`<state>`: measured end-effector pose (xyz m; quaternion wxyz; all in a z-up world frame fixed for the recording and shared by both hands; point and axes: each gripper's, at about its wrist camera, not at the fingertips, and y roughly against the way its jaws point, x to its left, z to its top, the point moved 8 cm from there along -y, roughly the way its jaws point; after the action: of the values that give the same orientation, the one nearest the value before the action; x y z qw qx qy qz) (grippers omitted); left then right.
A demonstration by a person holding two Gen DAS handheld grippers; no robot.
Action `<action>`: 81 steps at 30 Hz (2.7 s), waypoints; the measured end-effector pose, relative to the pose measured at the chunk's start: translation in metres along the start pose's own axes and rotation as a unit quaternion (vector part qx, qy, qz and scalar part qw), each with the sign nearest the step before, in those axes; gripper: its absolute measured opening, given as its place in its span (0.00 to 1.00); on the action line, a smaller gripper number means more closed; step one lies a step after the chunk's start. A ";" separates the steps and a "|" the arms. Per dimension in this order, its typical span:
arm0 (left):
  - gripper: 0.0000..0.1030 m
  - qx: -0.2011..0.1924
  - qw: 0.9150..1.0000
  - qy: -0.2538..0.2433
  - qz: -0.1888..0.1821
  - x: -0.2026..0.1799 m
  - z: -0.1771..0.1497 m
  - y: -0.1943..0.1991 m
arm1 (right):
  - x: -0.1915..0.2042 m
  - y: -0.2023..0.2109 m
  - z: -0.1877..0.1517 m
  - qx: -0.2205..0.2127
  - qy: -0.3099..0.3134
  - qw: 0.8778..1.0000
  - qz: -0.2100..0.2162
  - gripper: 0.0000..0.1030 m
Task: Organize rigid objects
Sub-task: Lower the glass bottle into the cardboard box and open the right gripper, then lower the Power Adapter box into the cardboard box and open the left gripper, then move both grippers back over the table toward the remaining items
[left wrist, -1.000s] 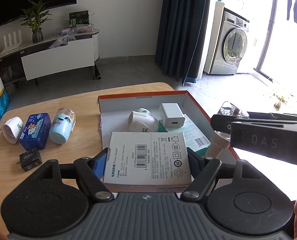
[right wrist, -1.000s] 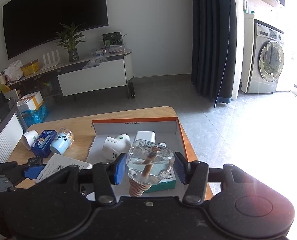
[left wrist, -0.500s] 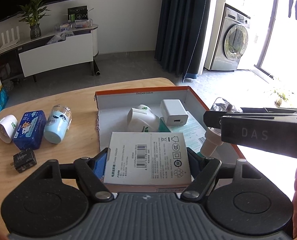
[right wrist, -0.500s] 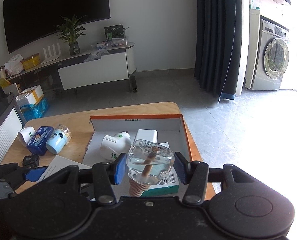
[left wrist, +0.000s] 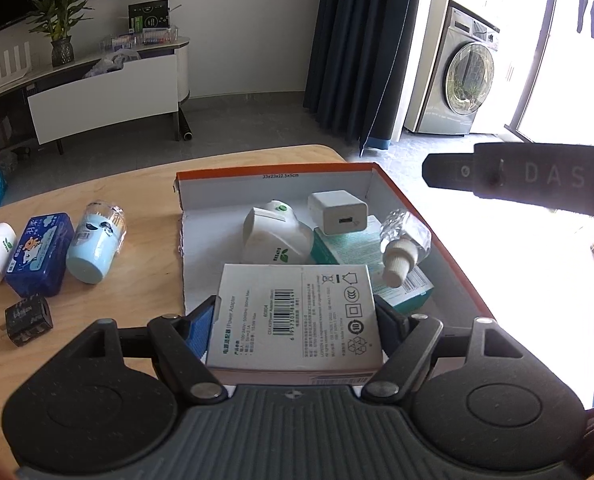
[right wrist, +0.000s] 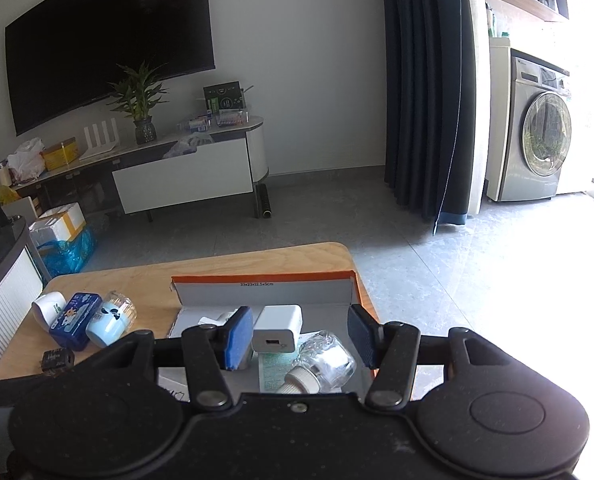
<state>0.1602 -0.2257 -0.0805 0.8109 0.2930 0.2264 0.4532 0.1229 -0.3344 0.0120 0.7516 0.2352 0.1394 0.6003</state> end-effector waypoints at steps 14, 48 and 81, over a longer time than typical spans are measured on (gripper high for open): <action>0.86 -0.018 0.999 0.029 0.013 0.016 0.008 0.015 | 0.008 0.011 -0.002 -0.007 -0.007 1.000 -0.003 0.77; 0.92 -0.035 0.987 0.104 0.120 0.145 -0.006 0.075 | 0.125 0.007 -0.028 0.041 0.057 0.995 0.070 0.85; 0.92 -0.038 0.977 0.141 0.155 0.214 -0.016 0.088 | 0.201 -0.016 -0.042 0.071 0.098 0.986 0.110 0.85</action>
<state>0.2008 0.0013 -0.0539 0.7010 0.2271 0.2728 0.6185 0.1641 -0.1352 -0.0174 0.6447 0.2419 0.2284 0.6882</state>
